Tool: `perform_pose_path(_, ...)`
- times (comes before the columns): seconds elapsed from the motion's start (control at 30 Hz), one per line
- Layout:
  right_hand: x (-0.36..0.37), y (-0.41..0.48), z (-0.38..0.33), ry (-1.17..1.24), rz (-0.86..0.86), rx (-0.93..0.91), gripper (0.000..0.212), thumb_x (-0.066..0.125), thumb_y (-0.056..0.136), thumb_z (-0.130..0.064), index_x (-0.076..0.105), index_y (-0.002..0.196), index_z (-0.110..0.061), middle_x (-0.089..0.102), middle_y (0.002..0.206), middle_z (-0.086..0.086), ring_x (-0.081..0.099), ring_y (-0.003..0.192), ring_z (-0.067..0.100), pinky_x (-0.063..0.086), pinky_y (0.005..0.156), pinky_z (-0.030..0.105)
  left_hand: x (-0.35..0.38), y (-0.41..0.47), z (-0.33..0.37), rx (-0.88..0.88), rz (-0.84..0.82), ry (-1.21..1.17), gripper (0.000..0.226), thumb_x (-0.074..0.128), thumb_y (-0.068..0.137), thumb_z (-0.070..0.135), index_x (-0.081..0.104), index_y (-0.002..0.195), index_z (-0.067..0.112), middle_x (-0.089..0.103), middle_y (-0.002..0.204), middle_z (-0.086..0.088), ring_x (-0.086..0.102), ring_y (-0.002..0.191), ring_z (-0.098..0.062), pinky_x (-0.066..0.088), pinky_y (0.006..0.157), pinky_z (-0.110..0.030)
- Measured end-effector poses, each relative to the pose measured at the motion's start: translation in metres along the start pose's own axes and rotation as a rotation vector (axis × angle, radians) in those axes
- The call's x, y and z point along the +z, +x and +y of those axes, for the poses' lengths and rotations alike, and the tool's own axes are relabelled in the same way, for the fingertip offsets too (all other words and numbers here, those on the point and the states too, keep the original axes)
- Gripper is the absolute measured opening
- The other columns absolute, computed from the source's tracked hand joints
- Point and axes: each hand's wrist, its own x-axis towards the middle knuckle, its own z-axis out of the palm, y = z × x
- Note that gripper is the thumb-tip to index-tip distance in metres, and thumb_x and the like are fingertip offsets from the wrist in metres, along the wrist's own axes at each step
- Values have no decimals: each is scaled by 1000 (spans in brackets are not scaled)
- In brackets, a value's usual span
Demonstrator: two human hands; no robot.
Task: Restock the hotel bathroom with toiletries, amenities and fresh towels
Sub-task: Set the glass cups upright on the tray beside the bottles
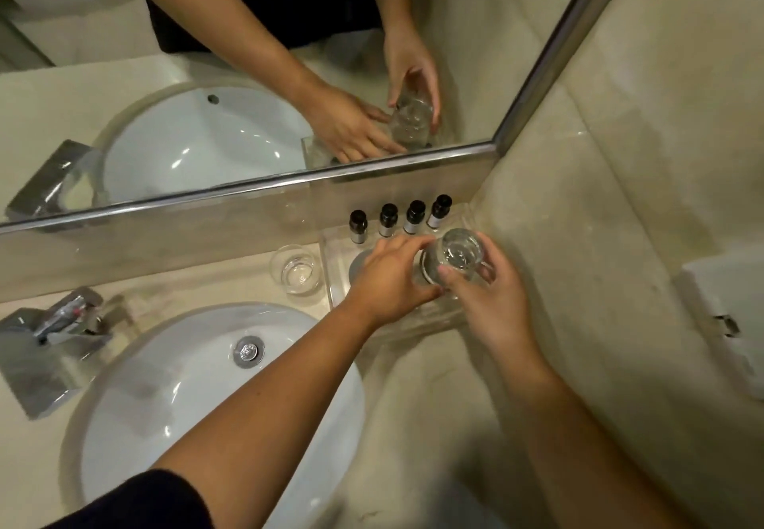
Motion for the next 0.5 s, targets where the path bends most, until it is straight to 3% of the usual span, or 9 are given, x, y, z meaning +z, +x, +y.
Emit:
perform_pose_path(0.17, 3, 16, 11, -34, -5, -5, 64, 87, 81, -19, 56, 130, -45, 67, 122, -20, 62, 115, -4, 52, 98, 24, 18, 17, -9, -39, -16, -57, 73, 75, 84, 57, 47, 148, 36, 57, 144, 7, 45, 129, -25, 40, 102, -44)
perform_pose_path(0.33, 5, 23, 19, -62, -18, -8, 70, 87, 81, -18, 56, 142, -31, 66, 132, -12, 62, 121, -1, 52, 99, 20, 28, 20, -11, -54, -2, -65, 69, 73, 84, 54, 51, 145, 31, 58, 143, 7, 45, 130, -26, 40, 102, -46)
perform_pose_path(0.5, 3, 22, 18, -88, -32, -15, 69, 85, 83, -16, 55, 144, -30, 67, 130, -14, 63, 117, -5, 53, 94, 17, 32, 18, -9, -72, 21, -62, 70, 71, 83, 59, 50, 145, 35, 57, 142, 12, 45, 127, -23, 39, 99, -44)
